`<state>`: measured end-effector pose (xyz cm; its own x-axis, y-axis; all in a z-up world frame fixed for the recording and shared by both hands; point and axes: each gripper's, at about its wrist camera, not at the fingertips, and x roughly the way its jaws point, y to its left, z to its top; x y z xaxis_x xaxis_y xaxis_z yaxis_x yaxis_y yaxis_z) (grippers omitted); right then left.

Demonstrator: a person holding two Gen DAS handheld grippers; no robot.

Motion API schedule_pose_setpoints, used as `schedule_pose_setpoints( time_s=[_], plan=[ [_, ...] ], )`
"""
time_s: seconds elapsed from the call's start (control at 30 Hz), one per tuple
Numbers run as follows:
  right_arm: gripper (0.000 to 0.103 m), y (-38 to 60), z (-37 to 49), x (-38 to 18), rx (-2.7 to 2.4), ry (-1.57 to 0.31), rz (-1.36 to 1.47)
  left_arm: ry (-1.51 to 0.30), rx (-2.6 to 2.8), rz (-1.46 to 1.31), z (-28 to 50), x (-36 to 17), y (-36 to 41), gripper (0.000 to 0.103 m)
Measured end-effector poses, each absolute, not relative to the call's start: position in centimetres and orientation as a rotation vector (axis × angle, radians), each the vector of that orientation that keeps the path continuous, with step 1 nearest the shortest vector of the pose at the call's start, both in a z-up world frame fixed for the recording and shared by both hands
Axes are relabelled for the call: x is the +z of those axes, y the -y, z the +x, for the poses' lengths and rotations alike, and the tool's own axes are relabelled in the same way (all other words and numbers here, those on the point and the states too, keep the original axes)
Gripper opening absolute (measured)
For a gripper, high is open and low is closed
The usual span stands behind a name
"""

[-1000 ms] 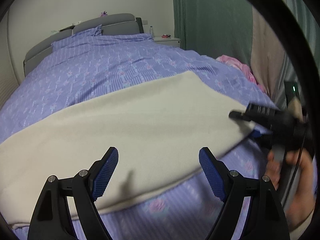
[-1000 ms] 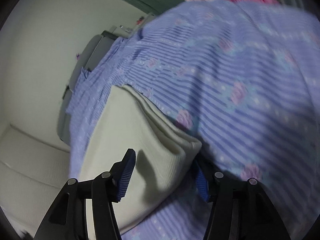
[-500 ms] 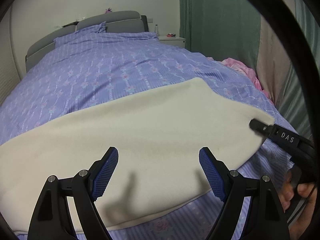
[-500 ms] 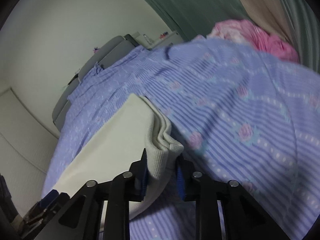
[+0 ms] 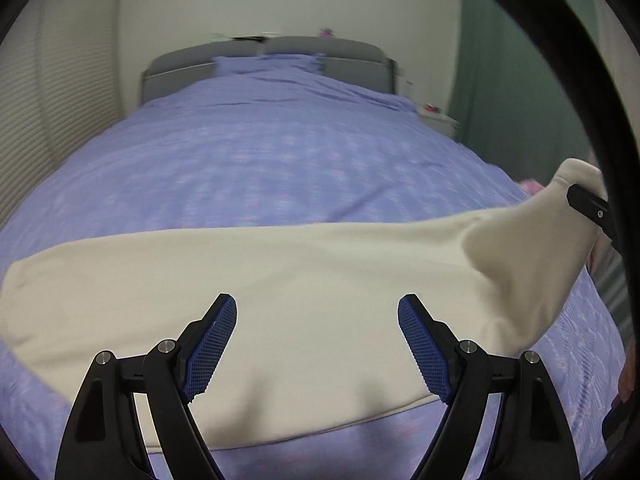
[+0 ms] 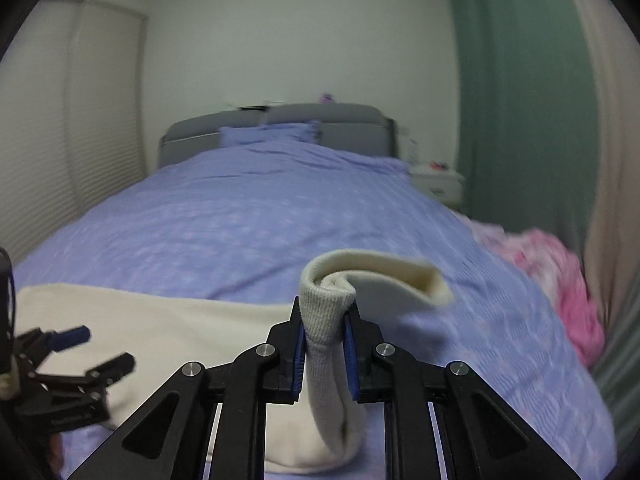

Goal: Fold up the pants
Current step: 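Lift the cuff end with the right gripper and fold it over the strip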

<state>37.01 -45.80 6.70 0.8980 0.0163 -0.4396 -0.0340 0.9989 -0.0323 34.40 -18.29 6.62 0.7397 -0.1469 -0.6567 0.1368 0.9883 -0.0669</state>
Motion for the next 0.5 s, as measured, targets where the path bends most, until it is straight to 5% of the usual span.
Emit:
schedule_pose_setpoints(
  time_s=[0.5],
  plan=[
    [0.018,21.5,36.8,3.6,0.297,-0.609,-0.382,-0.769,0.015,-0.044,29.4,4.2,0.8,0.083]
  ],
)
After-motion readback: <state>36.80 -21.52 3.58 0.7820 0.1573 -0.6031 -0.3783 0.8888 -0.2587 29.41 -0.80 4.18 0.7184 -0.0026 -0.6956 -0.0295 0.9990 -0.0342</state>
